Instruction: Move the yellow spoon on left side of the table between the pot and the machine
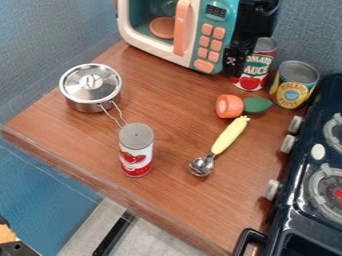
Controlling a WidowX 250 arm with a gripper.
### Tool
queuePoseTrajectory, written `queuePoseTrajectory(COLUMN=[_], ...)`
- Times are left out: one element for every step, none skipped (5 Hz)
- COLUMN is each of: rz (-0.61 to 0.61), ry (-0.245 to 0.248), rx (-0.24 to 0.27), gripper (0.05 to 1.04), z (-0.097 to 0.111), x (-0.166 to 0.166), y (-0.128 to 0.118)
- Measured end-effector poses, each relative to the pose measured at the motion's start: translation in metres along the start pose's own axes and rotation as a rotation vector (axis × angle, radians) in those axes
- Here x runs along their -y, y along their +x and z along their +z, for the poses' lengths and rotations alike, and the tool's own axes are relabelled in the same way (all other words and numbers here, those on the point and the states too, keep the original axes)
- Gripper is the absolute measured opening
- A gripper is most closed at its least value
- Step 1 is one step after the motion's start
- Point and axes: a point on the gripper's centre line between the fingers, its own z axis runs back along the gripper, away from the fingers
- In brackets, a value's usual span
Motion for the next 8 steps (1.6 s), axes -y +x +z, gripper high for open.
queuePoseTrajectory(rz=[0.014,0.135,0.395,0.601,0.790,1.001,1.139,1.249], ry=[-0.043,-0.059,-0.045,-0.015,0.031,0.057,0.071,0.086], rx=[-0.010,-0.021,-0.047,0.009,0.021,0.027,0.040,0.000], gripper=[0.999,0.999,0.999,0.999,0.999,0.999,0.999,0.999], z=[-0.017,-0.030,-0.039,-0.043,-0.049,-0.050,-0.056,-0.065], x=[0.007,0.017,0.030,0.038,0.040,0.041,0.044,0.059], y=[-0.002,-0.004,-0.007,0.001,0.011,0.020,0.022,0.024])
